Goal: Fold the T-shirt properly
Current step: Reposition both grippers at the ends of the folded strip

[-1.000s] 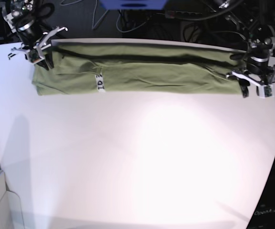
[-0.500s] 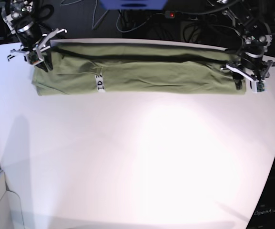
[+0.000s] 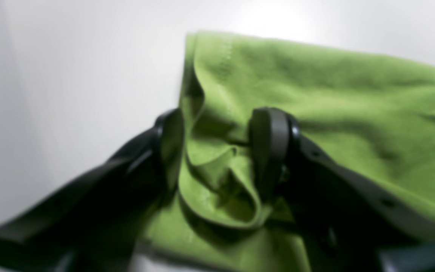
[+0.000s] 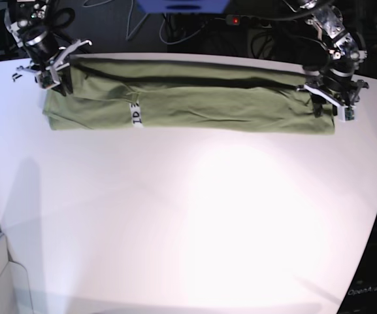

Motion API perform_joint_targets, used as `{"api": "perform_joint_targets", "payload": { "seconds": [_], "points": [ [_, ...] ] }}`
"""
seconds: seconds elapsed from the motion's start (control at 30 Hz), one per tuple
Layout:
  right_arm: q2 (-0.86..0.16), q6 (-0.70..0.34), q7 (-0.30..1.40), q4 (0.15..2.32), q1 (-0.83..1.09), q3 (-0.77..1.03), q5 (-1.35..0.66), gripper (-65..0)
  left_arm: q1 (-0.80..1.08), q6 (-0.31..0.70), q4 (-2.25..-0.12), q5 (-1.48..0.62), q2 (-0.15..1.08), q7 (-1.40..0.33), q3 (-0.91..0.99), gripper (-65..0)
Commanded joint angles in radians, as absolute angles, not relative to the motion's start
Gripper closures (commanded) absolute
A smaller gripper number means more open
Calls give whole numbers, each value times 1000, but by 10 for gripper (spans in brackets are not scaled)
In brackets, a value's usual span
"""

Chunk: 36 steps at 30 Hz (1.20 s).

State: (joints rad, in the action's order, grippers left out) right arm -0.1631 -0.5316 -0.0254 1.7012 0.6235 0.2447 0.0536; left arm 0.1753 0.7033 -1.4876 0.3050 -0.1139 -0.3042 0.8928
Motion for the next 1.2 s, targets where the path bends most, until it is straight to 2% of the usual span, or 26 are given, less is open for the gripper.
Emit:
{"api": "perform_joint_targets", "payload": {
  "seconds": [0.0, 0.53, 1.03, 1.17],
  "points": [
    [-173, -533, -48, 1701, 613, 249, 42, -55, 160, 698, -1469, 357, -110, -369, 892, -284],
    [-217, -535, -50, 1372, 433, 246, 42, -55, 151, 698, -1503, 351, -101, -377, 897, -284],
    [-228, -535, -48, 1356, 404, 246, 42, -57, 140, 698, -1742, 348, -157, -378, 911, -287],
    [-228, -535, -48, 1356, 406, 246, 42, -57, 143, 698, -1742, 348, -157, -418, 911, -287]
  ]
}}
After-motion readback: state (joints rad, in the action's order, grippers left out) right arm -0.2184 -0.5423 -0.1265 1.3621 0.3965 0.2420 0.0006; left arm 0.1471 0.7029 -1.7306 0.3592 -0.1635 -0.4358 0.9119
